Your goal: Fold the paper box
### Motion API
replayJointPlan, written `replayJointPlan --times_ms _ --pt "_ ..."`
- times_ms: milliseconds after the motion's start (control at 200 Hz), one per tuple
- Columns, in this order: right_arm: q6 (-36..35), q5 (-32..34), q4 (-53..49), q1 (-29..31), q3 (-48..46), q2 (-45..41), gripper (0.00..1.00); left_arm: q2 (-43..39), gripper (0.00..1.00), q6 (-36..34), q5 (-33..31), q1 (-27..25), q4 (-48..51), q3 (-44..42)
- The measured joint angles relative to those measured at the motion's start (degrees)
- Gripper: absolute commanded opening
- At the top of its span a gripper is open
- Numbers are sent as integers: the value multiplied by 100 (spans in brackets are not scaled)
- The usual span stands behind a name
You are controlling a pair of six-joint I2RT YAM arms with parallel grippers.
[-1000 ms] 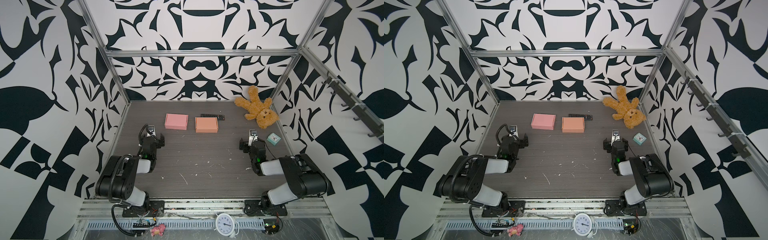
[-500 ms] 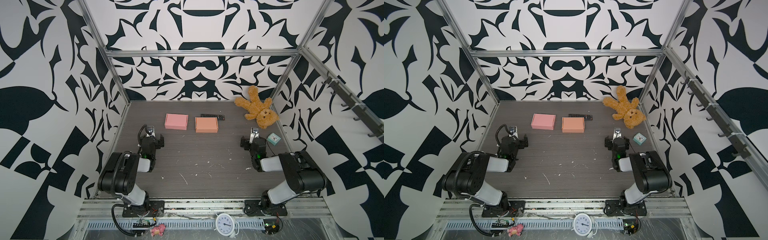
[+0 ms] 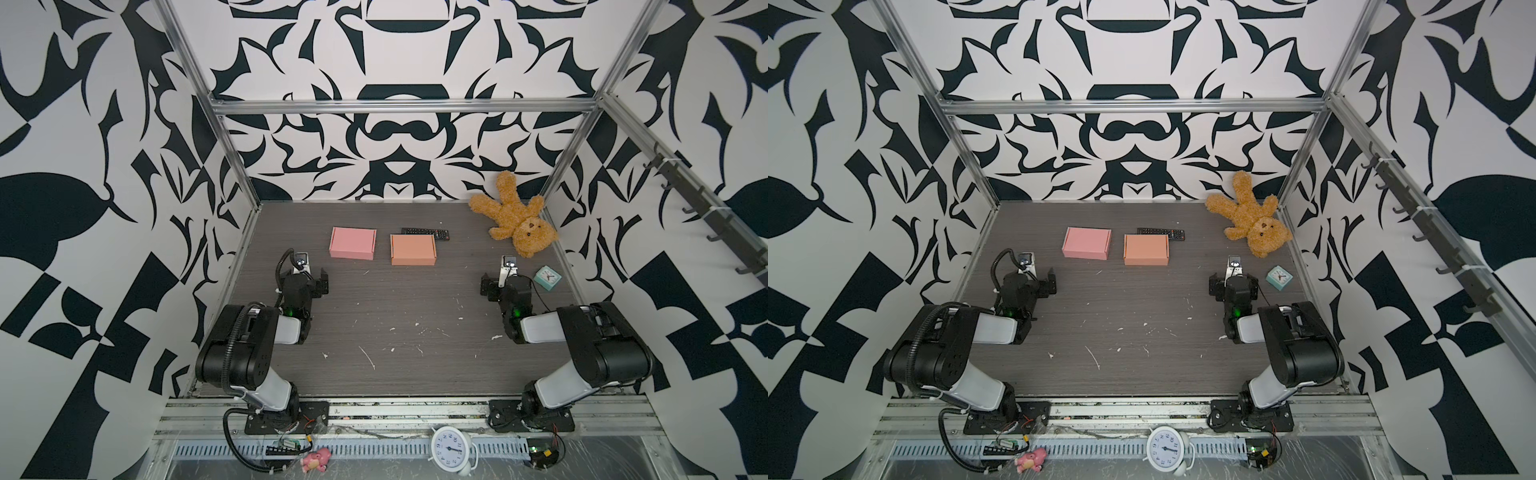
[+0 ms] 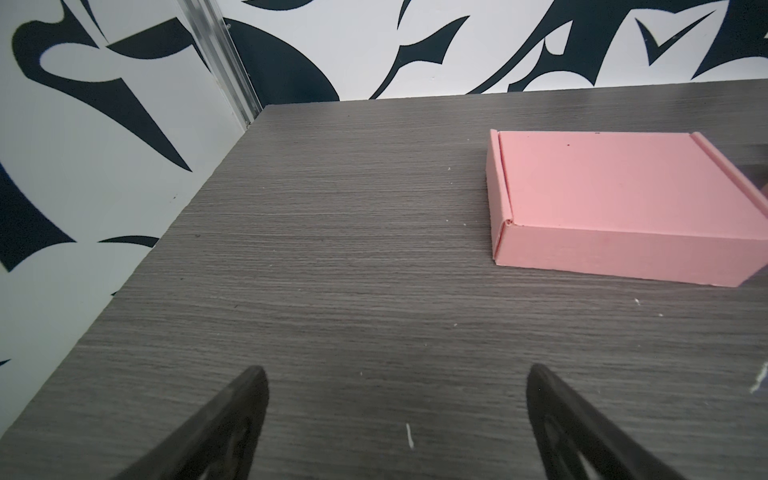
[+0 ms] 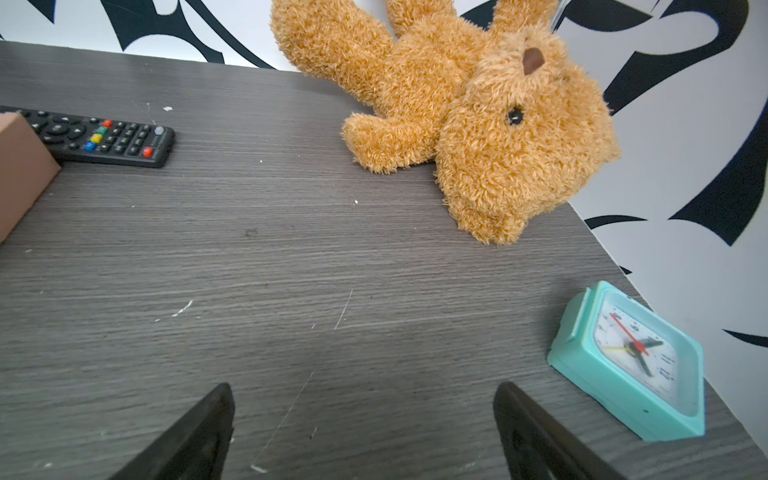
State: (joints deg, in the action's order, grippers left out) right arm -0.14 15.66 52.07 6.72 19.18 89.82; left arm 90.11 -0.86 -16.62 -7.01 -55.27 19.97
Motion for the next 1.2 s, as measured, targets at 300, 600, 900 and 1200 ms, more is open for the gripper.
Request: replayJointPlan --times_ms 300,600,900,1200 --pt "0 0 0 0 0 0 99 0 99 2 0 0 0 0" --pt "0 -74 503 0 -339 -24 99 0 99 2 0 0 0 0" --pt "44 -146 420 -76 -313 -15 99 0 99 2 0 0 0 0" --pt "63 -109 129 -103 -59 -13 99 0 99 11 0 0 0 0"
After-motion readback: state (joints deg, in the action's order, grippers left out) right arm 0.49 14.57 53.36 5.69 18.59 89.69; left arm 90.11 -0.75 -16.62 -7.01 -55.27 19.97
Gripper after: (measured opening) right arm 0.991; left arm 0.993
